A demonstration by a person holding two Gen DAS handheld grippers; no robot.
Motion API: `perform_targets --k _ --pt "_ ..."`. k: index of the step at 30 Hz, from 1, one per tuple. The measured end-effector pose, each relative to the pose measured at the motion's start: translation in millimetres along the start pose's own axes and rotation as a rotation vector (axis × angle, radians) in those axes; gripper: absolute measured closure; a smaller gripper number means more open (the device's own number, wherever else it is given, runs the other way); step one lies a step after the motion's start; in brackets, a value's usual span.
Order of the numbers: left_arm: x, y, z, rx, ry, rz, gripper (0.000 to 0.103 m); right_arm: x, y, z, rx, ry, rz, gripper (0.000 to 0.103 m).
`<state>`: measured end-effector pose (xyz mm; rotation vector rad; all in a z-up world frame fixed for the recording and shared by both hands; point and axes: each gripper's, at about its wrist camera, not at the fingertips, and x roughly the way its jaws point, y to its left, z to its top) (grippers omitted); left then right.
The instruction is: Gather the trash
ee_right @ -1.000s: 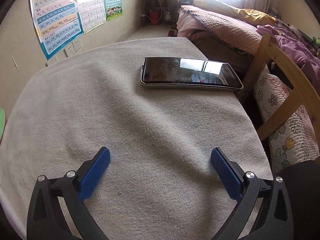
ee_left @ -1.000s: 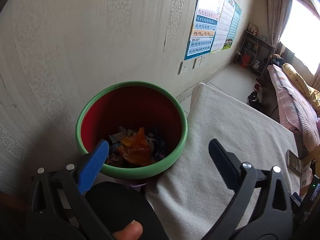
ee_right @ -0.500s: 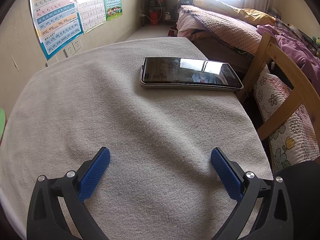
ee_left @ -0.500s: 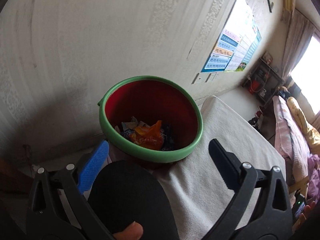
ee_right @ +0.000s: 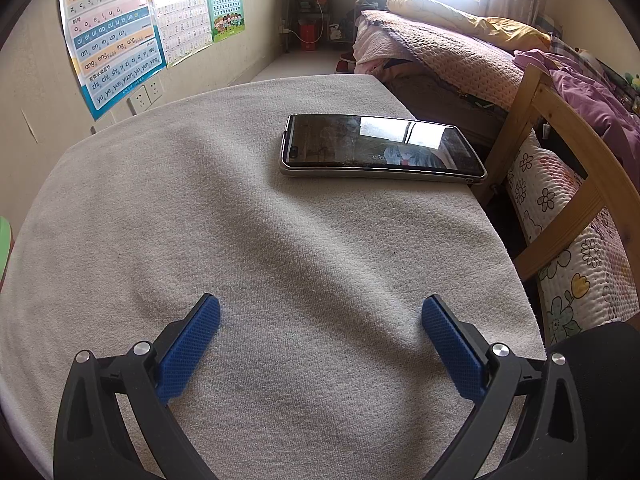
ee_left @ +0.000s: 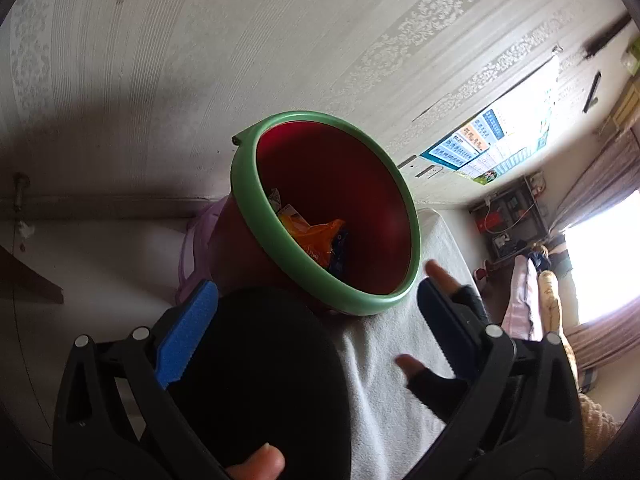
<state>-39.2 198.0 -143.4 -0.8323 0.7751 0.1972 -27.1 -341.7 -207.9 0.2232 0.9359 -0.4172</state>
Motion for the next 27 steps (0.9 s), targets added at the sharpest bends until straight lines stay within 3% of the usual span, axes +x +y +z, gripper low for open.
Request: perform_targets --k 8,22,27 --pt "10.5 14.8 3.4 -0.1 0.037 -0.05 0.005 -0.1 0.2 -0.1 0.0 0.0 0.0 0.006" --pt "-3.2 33.1 2.3 -0.247 -0.026 0.007 0.005 0.0 0.2 0.0 0.0 0.0 0.0 0.006" --pt "-3.8 27.4 0.6 -0.237 -0.033 0.026 0.005 0.0 0.4 -0.2 0.0 0.0 0.0 0.006"
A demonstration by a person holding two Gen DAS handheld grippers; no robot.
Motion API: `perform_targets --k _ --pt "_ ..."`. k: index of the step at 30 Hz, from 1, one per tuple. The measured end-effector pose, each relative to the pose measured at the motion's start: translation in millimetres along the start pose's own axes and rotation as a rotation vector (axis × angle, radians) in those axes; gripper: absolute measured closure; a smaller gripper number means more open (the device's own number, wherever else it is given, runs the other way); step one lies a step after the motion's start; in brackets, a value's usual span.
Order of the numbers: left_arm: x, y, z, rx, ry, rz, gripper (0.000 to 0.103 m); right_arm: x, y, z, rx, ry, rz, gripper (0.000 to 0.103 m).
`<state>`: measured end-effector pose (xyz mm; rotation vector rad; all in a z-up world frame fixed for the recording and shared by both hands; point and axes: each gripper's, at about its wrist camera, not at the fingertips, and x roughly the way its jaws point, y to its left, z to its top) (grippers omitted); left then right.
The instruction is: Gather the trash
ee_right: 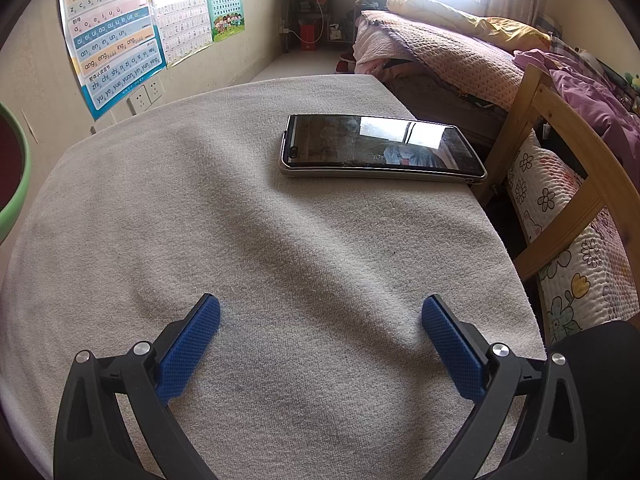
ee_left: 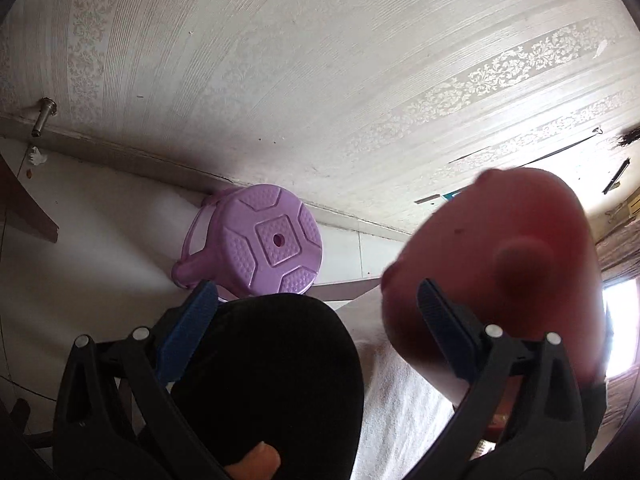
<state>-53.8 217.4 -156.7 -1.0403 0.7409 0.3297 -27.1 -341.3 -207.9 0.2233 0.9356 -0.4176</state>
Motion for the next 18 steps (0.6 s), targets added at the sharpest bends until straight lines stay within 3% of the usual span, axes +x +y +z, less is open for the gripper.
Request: perform_targets --k 8,18 --pt "-0.2 -16.6 -3.2 0.091 -0.011 0.039 0.005 0.0 0.0 -0.1 0.0 0.0 0.0 0.006" --pt "6.2 -19.2 -5.5 0.12 0.006 0.069 0.005 0.2 -0.1 0.1 0.0 0.0 0.0 0.006"
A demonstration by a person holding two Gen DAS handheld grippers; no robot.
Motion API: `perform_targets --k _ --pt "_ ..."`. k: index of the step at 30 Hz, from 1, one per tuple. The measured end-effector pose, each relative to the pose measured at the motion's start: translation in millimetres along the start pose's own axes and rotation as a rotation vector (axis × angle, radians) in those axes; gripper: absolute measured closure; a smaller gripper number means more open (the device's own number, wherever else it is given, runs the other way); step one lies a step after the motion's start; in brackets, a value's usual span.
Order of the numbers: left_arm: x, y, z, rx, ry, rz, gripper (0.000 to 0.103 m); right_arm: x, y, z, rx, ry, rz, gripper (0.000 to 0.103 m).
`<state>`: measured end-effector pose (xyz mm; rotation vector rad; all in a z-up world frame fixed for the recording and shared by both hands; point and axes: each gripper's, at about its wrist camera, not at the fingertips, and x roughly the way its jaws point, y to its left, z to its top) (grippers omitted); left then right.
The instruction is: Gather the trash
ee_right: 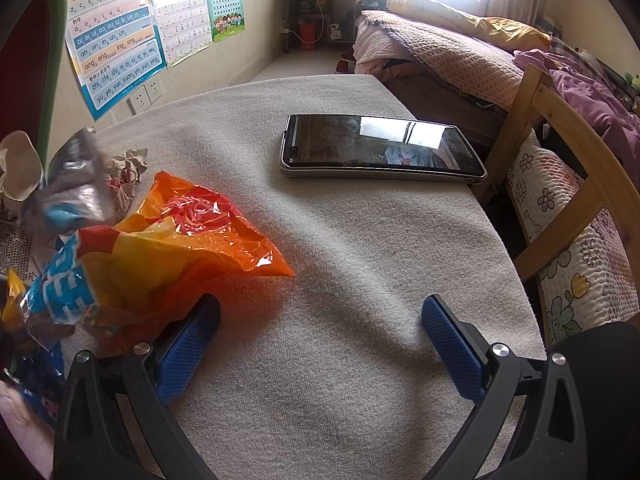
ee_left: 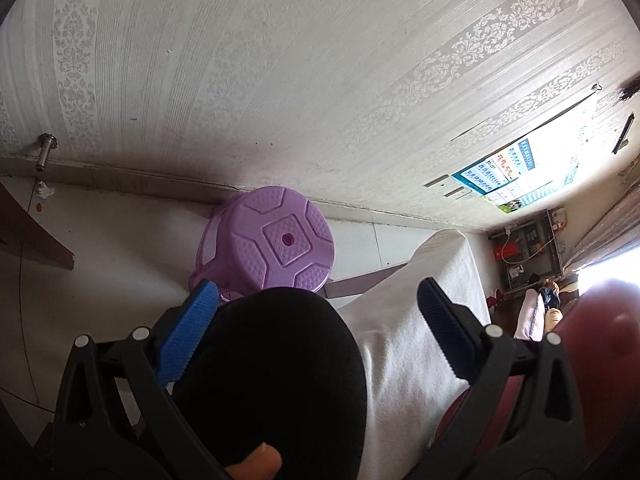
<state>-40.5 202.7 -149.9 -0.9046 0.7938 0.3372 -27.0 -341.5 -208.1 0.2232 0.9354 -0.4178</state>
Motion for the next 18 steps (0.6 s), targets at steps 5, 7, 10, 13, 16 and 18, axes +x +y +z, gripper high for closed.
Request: perform_targets --k 5,7,10,13,16,18 --pt "0.7 1.6 0.5 0.002 0.007 0.002 0.005 0.0 -0.2 0.1 0.0 0.0 0.0 0.006" --pt "1.2 1.9 0.7 0.0 0.01 0.002 0.005 0.1 -0.2 0.1 0.0 0.0 0.0 0.006" --pt "1.4 1.8 1.0 0.001 0.011 0.002 0.005 0.1 0.0 -0.1 0.0 0.0 0.0 0.006" --pt "1.5 1.9 0.9 0.0 0.012 0.002 0.005 0.0 0.0 -0.1 0.0 0.0 0.0 0.006" --pt "2.5 2.0 0.2 -0.002 0.014 0.0 0.005 0.0 -0.2 0.1 0.0 0.0 0.0 0.006" --pt "4.0 1.5 -0.2 -0.003 0.019 -0.002 0.005 0.0 -0.1 0.0 0.0 0.0 0.0 0.006"
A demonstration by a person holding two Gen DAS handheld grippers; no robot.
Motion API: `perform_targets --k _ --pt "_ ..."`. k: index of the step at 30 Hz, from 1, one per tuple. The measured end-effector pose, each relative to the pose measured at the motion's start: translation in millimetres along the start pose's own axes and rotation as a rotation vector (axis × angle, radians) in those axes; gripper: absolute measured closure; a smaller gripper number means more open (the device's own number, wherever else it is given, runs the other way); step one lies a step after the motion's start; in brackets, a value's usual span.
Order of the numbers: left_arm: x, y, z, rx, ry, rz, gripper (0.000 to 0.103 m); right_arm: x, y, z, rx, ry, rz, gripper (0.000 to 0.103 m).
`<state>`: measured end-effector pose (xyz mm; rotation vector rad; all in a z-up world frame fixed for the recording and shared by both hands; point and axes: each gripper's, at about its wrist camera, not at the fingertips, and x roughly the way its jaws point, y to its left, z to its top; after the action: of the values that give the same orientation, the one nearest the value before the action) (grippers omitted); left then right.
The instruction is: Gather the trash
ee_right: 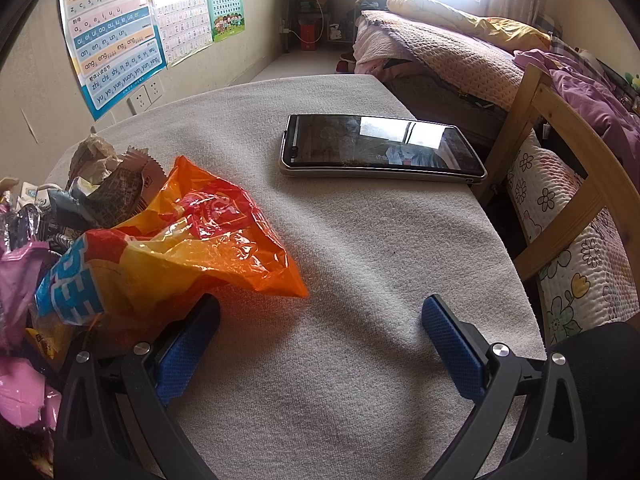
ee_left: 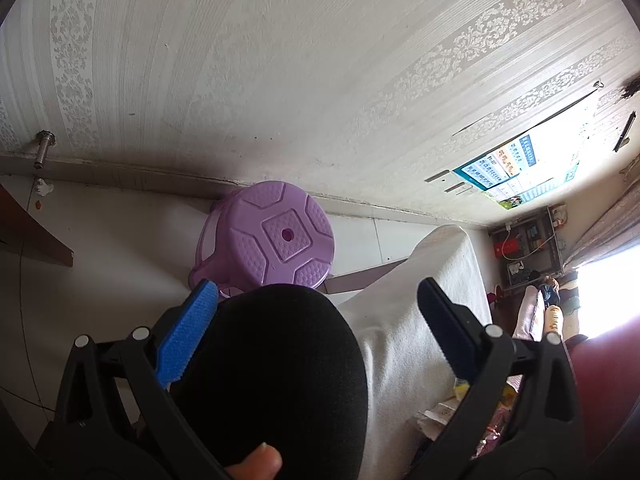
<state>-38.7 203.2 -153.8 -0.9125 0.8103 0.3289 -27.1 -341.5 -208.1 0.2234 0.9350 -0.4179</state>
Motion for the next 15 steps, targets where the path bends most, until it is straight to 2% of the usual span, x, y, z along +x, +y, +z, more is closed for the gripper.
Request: perform_targets --k 15 --pt "7.8 11.4 1.5 -0.065 0.042 -0.066 0.005 -0.1 0.1 -0.1 0.0 0.0 0.0 0.006"
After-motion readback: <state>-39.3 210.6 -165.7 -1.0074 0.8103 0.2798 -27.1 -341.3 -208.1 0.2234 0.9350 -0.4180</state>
